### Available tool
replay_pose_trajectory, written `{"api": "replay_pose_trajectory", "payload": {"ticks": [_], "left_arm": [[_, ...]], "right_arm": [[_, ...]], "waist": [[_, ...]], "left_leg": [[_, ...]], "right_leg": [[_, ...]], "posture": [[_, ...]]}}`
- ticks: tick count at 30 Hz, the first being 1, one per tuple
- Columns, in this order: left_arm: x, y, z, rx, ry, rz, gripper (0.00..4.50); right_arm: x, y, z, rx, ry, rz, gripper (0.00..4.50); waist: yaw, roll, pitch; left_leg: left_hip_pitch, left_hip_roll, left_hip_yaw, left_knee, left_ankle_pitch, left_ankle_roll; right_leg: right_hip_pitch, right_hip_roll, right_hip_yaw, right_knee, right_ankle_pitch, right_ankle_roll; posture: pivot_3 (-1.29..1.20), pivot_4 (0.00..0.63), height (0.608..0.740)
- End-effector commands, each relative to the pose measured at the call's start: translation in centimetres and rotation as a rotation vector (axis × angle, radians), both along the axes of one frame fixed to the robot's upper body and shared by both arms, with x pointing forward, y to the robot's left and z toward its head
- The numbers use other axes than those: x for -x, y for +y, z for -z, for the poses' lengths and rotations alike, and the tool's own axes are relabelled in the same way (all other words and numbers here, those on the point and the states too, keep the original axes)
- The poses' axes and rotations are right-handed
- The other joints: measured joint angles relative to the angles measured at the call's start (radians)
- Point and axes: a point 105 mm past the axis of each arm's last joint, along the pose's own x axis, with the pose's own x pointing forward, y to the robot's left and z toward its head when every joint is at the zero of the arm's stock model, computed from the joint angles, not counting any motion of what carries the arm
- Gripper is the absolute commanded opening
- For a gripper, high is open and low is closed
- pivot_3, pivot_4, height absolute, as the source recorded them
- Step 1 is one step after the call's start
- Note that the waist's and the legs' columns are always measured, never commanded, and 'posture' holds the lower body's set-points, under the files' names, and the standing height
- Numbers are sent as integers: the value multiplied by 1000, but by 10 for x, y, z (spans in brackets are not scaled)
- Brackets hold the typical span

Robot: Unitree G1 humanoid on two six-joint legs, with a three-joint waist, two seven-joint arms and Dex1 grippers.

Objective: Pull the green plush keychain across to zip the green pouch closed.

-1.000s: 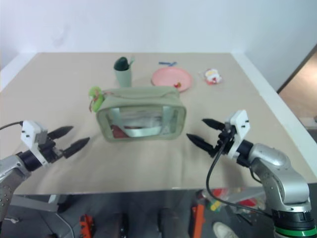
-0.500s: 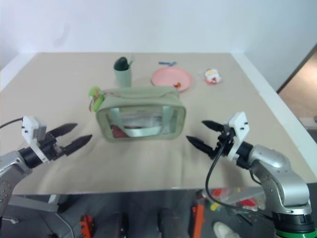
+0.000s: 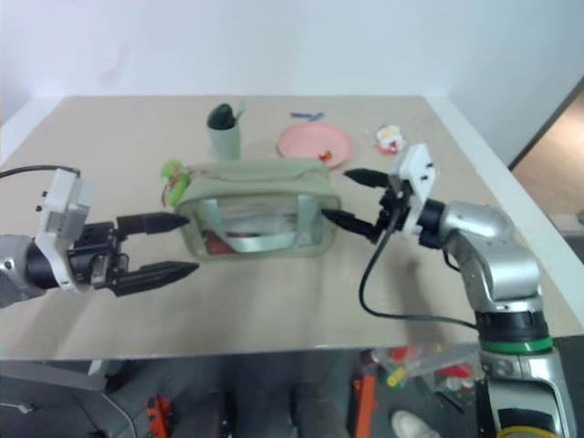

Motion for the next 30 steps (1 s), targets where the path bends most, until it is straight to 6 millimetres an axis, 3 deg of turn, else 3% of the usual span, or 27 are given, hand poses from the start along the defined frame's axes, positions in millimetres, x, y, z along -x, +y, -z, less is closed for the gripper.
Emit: {"api": "replay_pose_trajectory", "payload": {"ticks": [1,10,13,18,20,24,30], "left_arm": [[2,-4,1,-29,-35,-1,4500],[0,-3,5,-30,-41,-42,4500],[0,-4,8,-30,-36,-49,4500],[-3,1,8,-15,-29,-77,4500],[-9,8,2,28,-23,-128,4500],[-25,37,-7,104,-2,-277,4500],[-57,83,-6,210,35,-536,4500]], "right_arm": [[-5,5,-12,-7,-50,-22,3945],[-1,9,-6,-25,-31,-66,833],[2,9,-7,-27,-64,-90,31],[11,4,-8,-18,-111,-114,31],[18,-7,-8,7,-141,-130,31],[25,-23,-7,49,-165,-124,31],[27,-26,-7,67,-187,-126,31]], "waist": [[0,0,0],[1,0,0],[1,0,0],[1,0,0],[2,0,0],[10,0,0],[8,0,0]], "left_leg": [[0,0,0,0,0,1],[-1,-1,0,0,-2,2],[-1,-1,0,1,-2,2],[0,-1,0,1,-2,2],[0,-1,0,1,-2,2],[-1,-1,-1,1,-2,2],[1,-1,0,1,-2,2]], "right_leg": [[0,0,0,0,0,1],[0,-1,0,0,-2,2],[0,-1,0,1,-1,2],[0,-1,0,1,-1,2],[0,-1,0,1,-1,2],[0,-1,-1,1,-1,2],[1,-1,-1,2,-1,1]], "posture": [[0,150,740],[0,150,740],[0,150,740],[0,150,740],[0,150,740],[0,150,740],[0,150,740]]}}
